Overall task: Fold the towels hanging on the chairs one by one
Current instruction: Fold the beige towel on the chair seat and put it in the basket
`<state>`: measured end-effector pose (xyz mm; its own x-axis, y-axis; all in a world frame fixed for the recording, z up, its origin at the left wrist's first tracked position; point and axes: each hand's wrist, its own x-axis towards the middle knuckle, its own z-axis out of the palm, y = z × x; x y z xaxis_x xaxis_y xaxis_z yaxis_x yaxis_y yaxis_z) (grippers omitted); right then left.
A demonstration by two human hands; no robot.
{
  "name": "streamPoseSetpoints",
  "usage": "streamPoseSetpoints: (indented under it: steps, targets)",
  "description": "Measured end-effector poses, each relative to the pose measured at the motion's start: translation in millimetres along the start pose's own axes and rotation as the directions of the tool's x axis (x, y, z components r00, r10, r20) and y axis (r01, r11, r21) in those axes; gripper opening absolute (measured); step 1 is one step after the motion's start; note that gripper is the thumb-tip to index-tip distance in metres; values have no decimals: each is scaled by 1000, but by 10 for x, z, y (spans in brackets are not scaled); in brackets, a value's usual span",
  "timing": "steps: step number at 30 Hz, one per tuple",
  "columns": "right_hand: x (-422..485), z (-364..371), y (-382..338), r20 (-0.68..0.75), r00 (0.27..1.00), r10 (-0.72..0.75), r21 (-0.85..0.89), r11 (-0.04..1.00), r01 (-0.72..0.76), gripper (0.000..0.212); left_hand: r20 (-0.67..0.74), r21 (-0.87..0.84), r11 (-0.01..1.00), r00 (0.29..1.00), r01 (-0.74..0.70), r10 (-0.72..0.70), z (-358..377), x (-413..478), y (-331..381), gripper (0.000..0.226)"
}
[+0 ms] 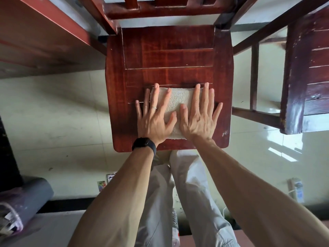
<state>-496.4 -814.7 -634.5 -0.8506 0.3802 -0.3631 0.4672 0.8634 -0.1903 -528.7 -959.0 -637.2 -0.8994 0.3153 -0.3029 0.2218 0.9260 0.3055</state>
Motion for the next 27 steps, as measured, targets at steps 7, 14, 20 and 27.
streamPoseSetpoints:
  steps: [7, 14, 20, 27]
  targets:
    - [-70, -367, 2, 48, 940, 338, 419, 847, -326, 62, -105, -330, 897, 933, 294, -344, -346, -135, 105, 57]
    - [111, -626, 214, 523, 777, 350, 593, 505, -627, 17, 433, -603, 309, 627, 735, -648, -637, 70, 131, 36]
    - [198, -793, 381, 608, 768, 199, 642, 446, -624, 20, 652, -561, 276, 622, 780, -433, -820, 185, -6, 24]
    - [-78, -1139, 519, 618, 785, 42, 719, 374, -587, 28, 674, -607, 319, 684, 728, -279, -1261, 3, -35, 43]
